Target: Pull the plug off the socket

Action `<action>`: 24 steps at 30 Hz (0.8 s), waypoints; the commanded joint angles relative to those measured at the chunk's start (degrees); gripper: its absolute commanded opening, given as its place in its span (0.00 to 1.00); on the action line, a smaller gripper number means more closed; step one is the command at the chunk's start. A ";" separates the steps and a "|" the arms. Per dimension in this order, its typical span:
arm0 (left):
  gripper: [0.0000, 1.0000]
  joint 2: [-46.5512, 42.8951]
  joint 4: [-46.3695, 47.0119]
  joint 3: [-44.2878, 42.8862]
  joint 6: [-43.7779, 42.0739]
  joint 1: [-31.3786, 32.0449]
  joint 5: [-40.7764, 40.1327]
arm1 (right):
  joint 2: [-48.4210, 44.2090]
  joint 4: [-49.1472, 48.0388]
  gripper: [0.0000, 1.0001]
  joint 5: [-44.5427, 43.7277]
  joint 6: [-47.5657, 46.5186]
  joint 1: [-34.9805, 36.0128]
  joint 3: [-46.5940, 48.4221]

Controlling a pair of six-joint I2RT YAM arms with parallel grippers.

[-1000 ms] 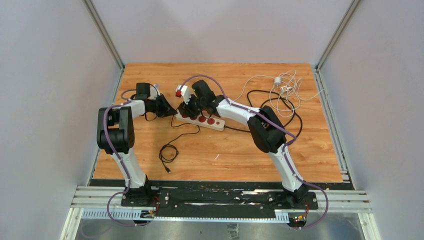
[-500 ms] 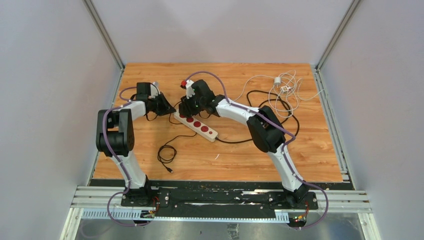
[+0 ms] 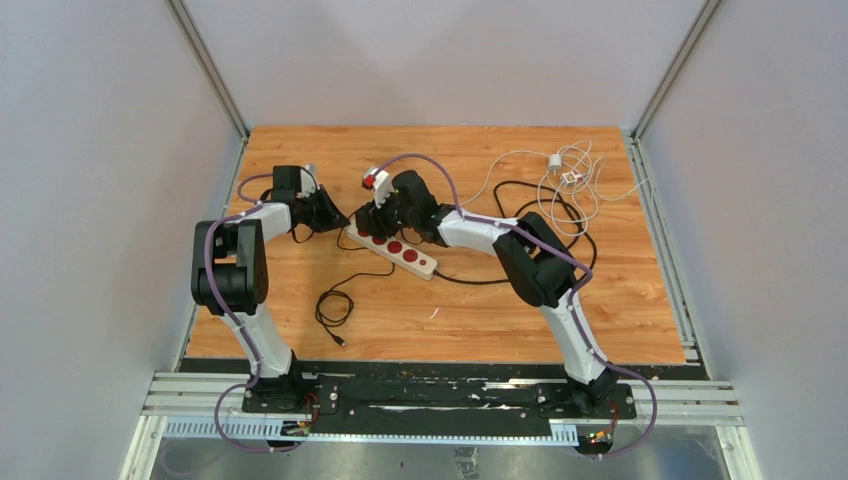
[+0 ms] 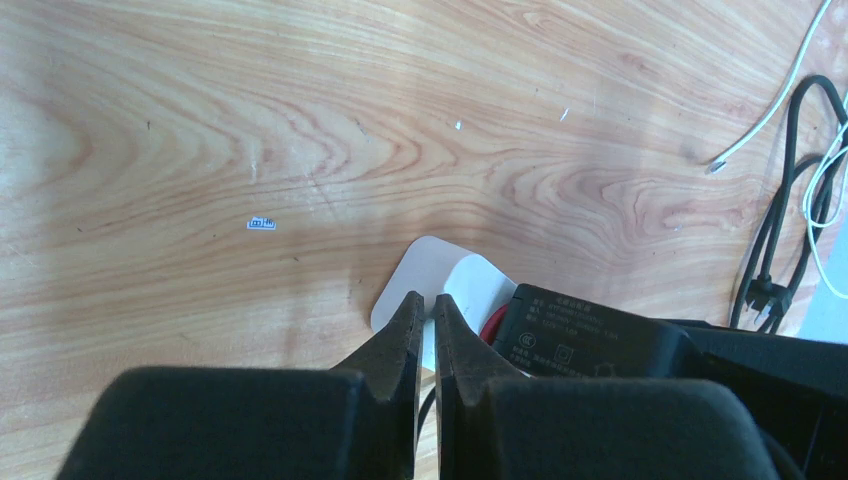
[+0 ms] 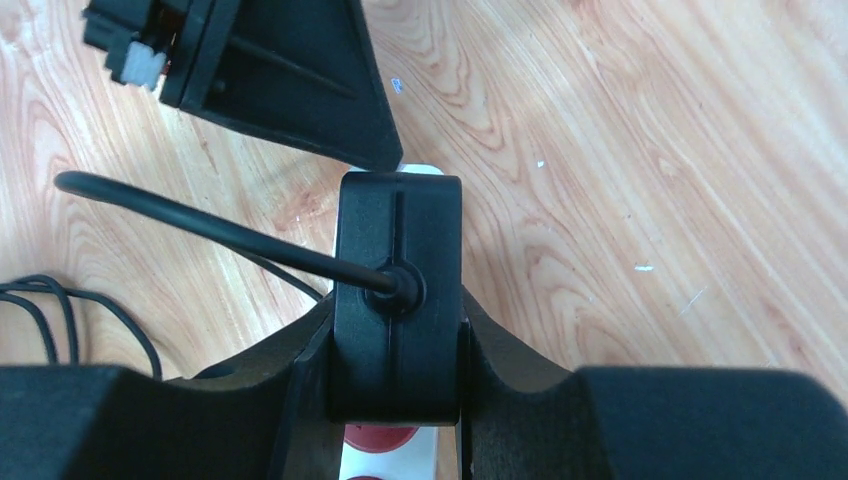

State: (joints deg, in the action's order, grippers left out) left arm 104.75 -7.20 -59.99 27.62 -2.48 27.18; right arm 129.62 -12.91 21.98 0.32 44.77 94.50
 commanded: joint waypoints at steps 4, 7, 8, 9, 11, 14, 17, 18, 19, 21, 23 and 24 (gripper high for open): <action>0.06 3.54 -14.61 4.25 -2.28 1.89 -1.76 | -1.51 -0.42 0.00 -6.37 -25.29 7.15 -6.77; 0.06 3.53 -14.75 4.26 -2.31 1.89 -1.78 | -1.28 -0.90 0.00 -10.51 -30.44 8.52 -7.44; 0.06 3.53 -14.77 4.26 -2.35 1.87 -1.78 | -1.07 -0.95 0.00 -12.16 -31.85 8.99 -7.37; 0.06 3.55 -14.77 4.19 -2.39 1.87 -1.78 | -1.01 -1.02 0.00 -13.50 -32.61 9.19 -7.24; 0.06 3.51 -14.83 4.26 -2.46 1.87 -1.78 | -1.03 -1.22 0.00 -13.35 -33.05 9.19 -7.25; 0.06 3.59 -14.86 4.18 -2.55 1.89 -1.69 | -0.80 0.17 0.00 -12.80 -31.63 8.94 -6.06; 0.06 3.62 -14.97 4.10 -2.65 1.87 -1.61 | -0.08 4.91 0.00 -10.37 -22.66 7.60 -2.20; 0.06 3.69 -15.03 4.09 -2.79 1.87 -1.56 | 0.41 6.69 0.00 -8.42 -19.40 6.65 -0.61; 0.06 3.70 -15.03 4.10 -2.89 1.87 -1.48 | 0.83 7.47 0.00 -6.62 -15.56 5.63 0.34; 0.06 3.68 -15.15 4.01 -3.03 1.87 -1.43 | 1.61 8.07 0.00 -4.47 -9.57 3.66 1.65; 0.06 3.70 -15.25 4.07 -3.01 1.87 -1.48 | 1.98 8.50 0.00 -3.70 -4.81 2.33 2.50; 0.06 3.71 -15.37 4.09 -3.01 1.89 -1.51 | 2.23 8.80 0.00 -3.06 -2.60 1.81 2.81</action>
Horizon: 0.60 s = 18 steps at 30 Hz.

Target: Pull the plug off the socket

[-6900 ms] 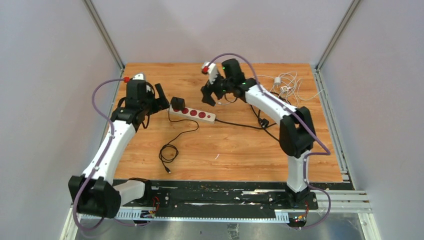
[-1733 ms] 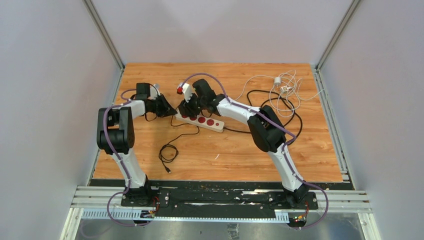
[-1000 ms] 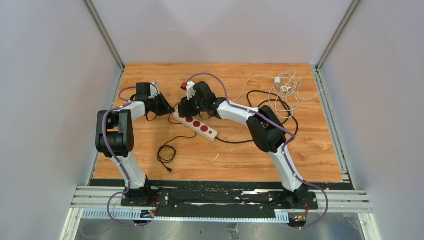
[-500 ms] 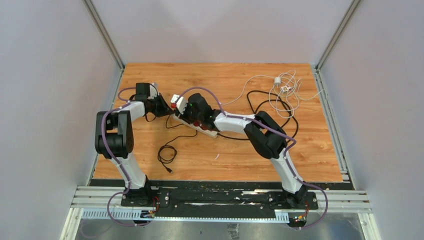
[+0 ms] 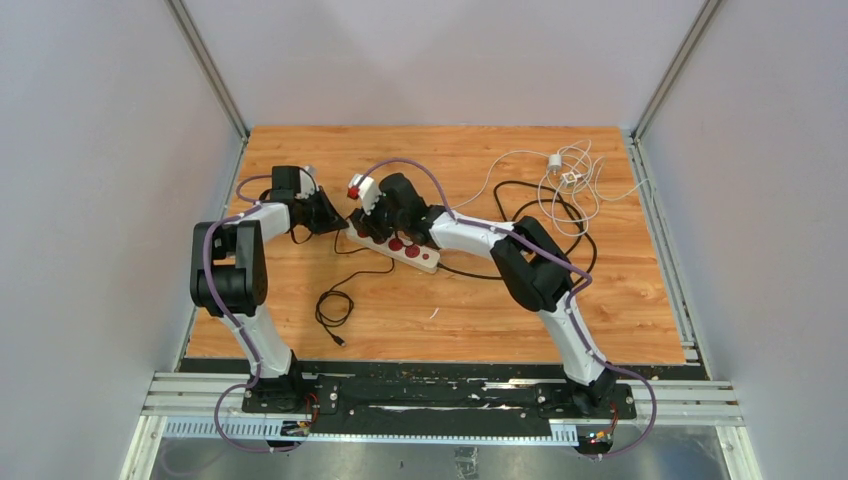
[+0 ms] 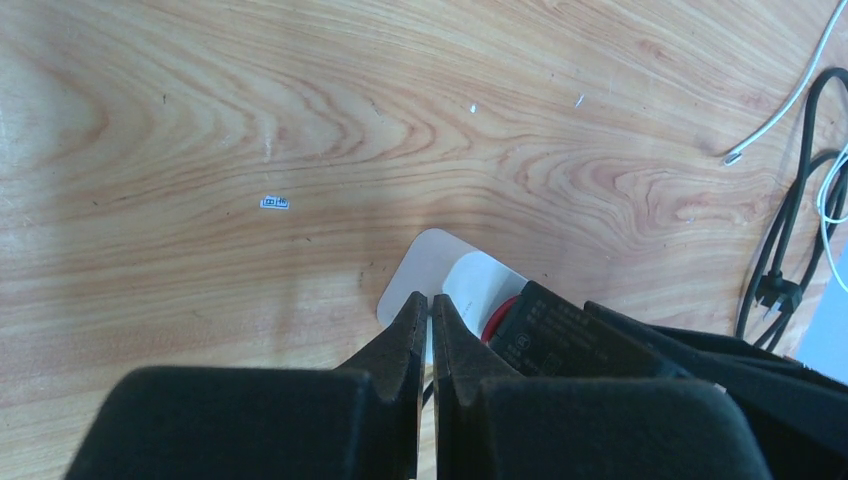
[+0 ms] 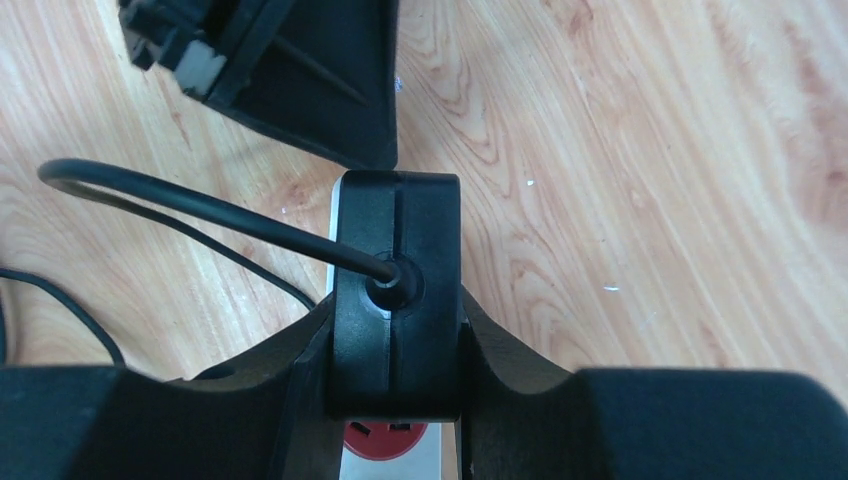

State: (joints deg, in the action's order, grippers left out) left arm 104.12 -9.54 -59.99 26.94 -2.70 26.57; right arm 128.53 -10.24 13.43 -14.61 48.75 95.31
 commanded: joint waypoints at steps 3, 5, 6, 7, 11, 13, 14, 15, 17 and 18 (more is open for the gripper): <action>0.06 4.17 -13.11 4.26 -2.38 2.08 -0.95 | 3.70 6.81 0.00 5.32 17.75 -3.18 2.57; 0.07 4.10 -13.22 4.35 -2.42 2.08 -1.00 | 4.50 8.98 0.00 2.91 21.75 -3.88 4.07; 0.07 4.04 -13.27 4.35 -2.42 2.08 -1.06 | 4.99 10.69 0.00 2.84 23.77 -4.38 5.18; 0.07 4.00 -13.37 4.35 -2.42 2.08 -1.20 | 5.26 12.23 0.00 2.62 25.93 -4.78 5.91; 0.07 3.99 -14.30 3.97 -2.59 2.08 -2.17 | 5.07 13.50 0.00 5.80 34.24 -6.32 6.22; 0.07 3.99 -14.65 3.81 -2.72 3.40 -2.62 | 4.43 13.64 0.00 5.48 34.55 -6.30 5.92; 0.07 3.95 -14.83 3.75 -2.76 3.86 -2.78 | 4.12 13.66 0.00 4.98 33.98 -6.29 5.72; 0.07 3.97 -15.01 3.67 -2.77 3.99 -2.95 | 3.90 13.44 0.00 4.79 32.82 -6.30 5.56; 0.07 3.99 -15.35 3.57 -2.85 4.15 -3.24 | 3.83 12.92 0.00 5.45 29.08 -6.26 5.42; 0.07 3.99 -15.52 3.56 -2.86 4.23 -3.35 | 3.83 12.51 0.00 6.29 26.67 -6.24 5.35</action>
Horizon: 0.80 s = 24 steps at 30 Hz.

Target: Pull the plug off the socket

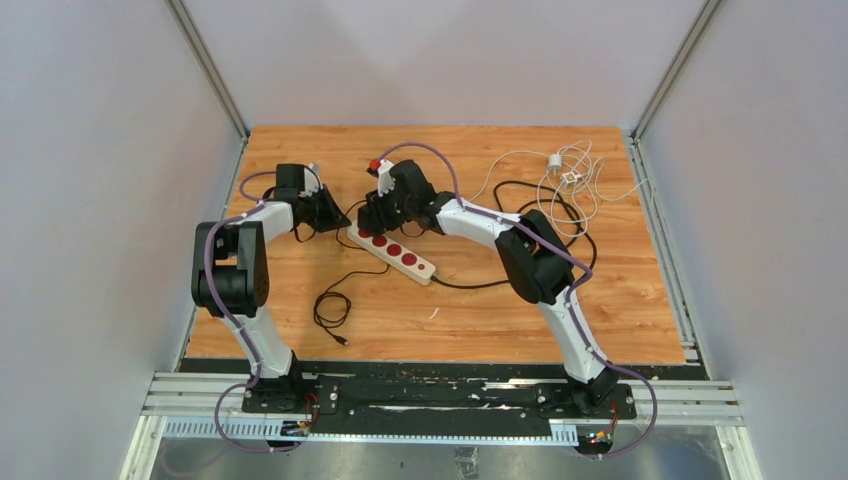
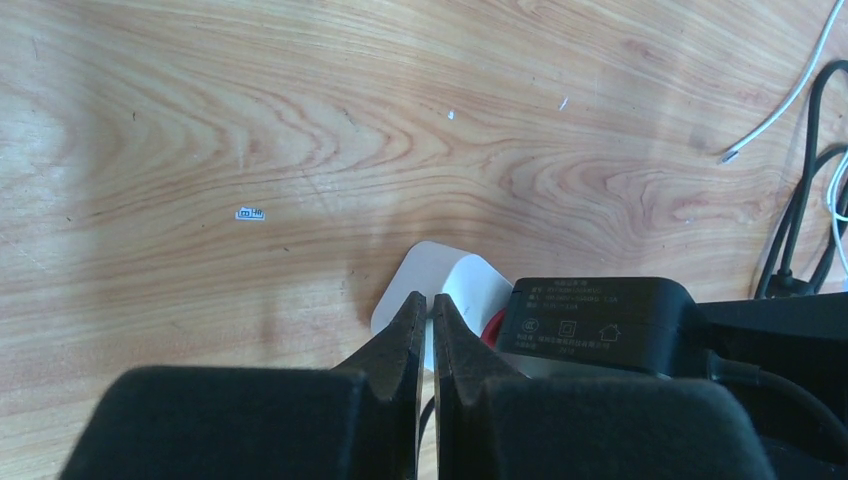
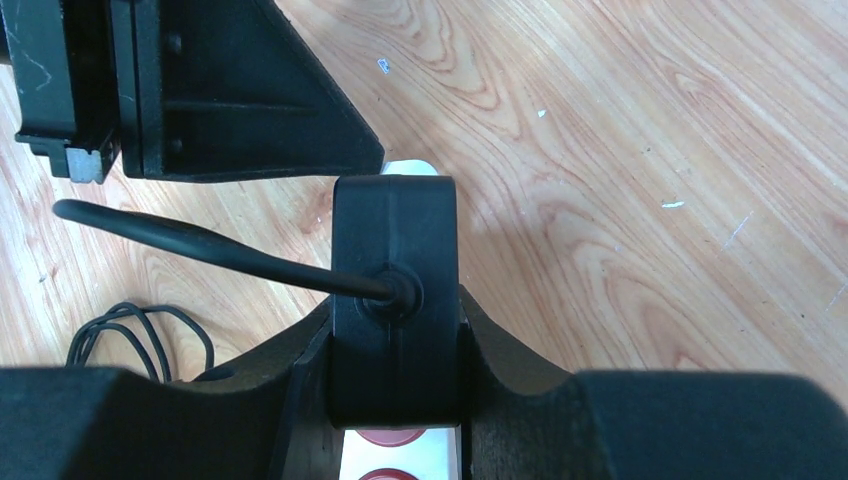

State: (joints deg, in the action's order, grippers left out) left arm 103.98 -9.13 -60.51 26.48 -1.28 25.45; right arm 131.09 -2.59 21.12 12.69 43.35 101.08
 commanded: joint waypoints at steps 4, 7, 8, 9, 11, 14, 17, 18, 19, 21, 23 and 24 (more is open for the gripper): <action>0.07 4.30 -16.88 3.53 -2.63 3.16 -2.92 | 0.21 3.06 0.00 -1.69 -10.14 0.15 -2.25; 0.07 4.45 -17.68 3.10 -3.00 3.55 -3.50 | -1.55 -0.90 0.00 -4.89 -19.36 2.16 -5.12; 0.07 4.49 -17.86 2.93 -3.09 3.63 -3.67 | -2.04 -1.65 0.00 -6.02 -22.88 3.04 -6.05; 0.07 4.55 -18.02 2.80 -3.10 3.67 -3.80 | -2.45 -2.73 0.00 -7.17 -25.74 3.84 -6.93; 0.07 4.92 -18.41 2.36 -3.17 3.81 -3.83 | -2.71 -3.75 0.00 -8.74 -31.59 5.43 -7.99; 0.07 5.17 -18.65 1.98 -3.28 3.81 -3.84 | -2.50 -4.35 0.00 -12.12 -40.02 7.60 -8.92; 0.07 5.18 -18.73 2.02 -3.28 3.75 -3.83 | -2.34 -5.26 0.00 -12.63 -43.32 8.33 -10.02; 0.07 5.20 -18.78 1.95 -3.28 3.78 -3.83 | -2.47 -5.35 0.00 -12.58 -44.24 8.41 -10.33; 0.07 5.24 -18.80 1.92 -3.36 3.80 -3.84 | -2.52 -5.70 0.00 -13.14 -44.86 8.46 -10.75; 0.07 5.24 -18.74 1.99 -3.36 3.81 -3.83 | -2.87 -6.03 0.00 -13.54 -47.65 8.66 -11.73; 0.07 5.26 -18.71 1.91 -3.41 3.77 -3.82 | -3.20 -6.08 0.00 -14.03 -47.49 8.78 -11.85; 0.07 5.26 -18.78 1.89 -3.45 3.76 -3.76 | -3.25 -5.44 0.00 -14.11 -46.13 8.69 -11.31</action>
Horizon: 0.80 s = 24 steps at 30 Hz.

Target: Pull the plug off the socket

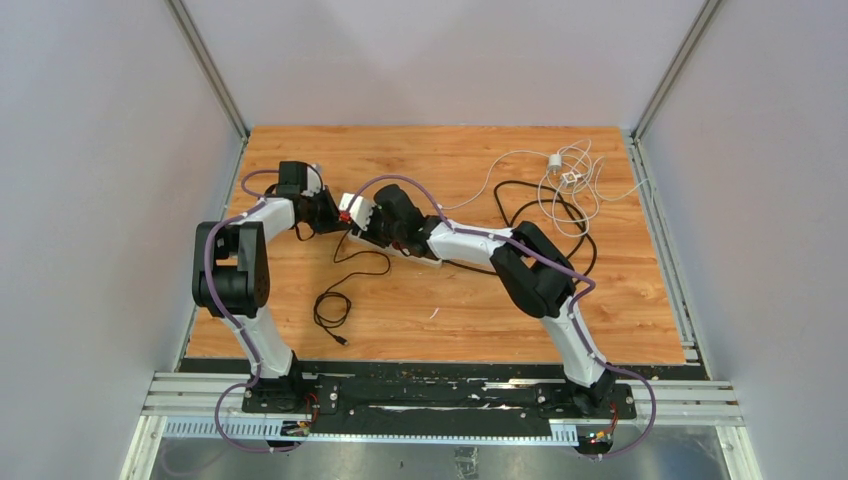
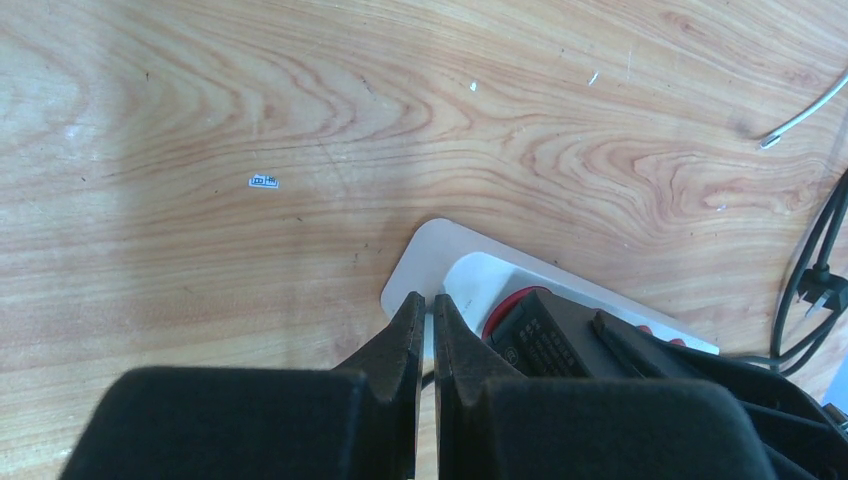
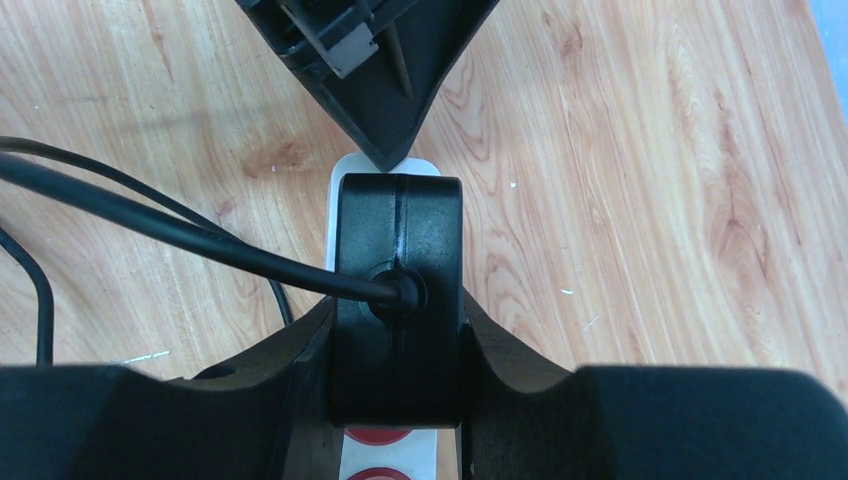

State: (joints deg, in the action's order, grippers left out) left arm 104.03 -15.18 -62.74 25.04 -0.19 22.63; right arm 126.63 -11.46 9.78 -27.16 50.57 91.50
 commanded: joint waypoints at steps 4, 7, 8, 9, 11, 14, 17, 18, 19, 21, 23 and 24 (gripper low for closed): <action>0.07 5.15 -12.68 4.20 -2.18 2.65 -0.97 | 0.90 6.52 0.00 2.46 3.19 -0.11 1.22; 0.07 5.06 -12.73 4.37 -2.19 2.65 -0.91 | 1.30 9.90 0.00 12.51 14.72 -2.93 4.72; 0.07 4.98 -12.74 4.48 -2.23 2.66 -0.92 | 1.53 10.09 0.00 15.58 18.21 -4.08 5.68; 0.07 4.89 -12.71 4.55 -2.20 2.66 -0.95 | 1.76 10.10 0.00 17.69 21.11 -4.94 6.33; 0.07 4.75 -12.62 4.71 -2.19 2.68 -0.92 | 2.07 10.53 0.00 19.62 25.30 -6.50 7.67; 0.07 4.78 -12.65 4.73 -2.02 2.68 -1.01 | 2.61 11.22 0.00 22.50 28.55 -7.98 9.36; 0.07 4.77 -12.72 4.73 -2.02 2.73 -1.01 | 2.89 11.25 0.00 26.74 31.77 -8.98 10.27; 0.07 4.78 -12.73 4.73 -2.01 2.73 -1.01 | 3.11 11.22 0.00 27.74 32.82 -9.11 10.54; 0.07 4.73 -12.73 4.73 -2.01 2.72 -1.01 | 3.25 11.20 0.00 28.52 33.24 -9.24 10.80; 0.07 4.74 -12.69 4.73 -2.01 2.70 -1.01 | 3.11 11.20 0.00 28.13 32.90 -9.34 10.89; 0.07 4.74 -12.71 4.73 -2.02 2.78 -1.01 | 2.53 11.21 0.00 26.71 31.46 -9.33 10.60; 0.07 4.70 -12.76 4.73 -2.01 2.74 -1.01 | 1.99 11.25 0.00 26.06 30.69 -9.34 10.45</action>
State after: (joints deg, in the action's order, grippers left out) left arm 104.09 -15.20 -62.35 24.86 0.58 23.81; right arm 129.84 -1.50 32.10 0.45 41.34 99.88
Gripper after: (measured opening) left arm 0.075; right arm 0.395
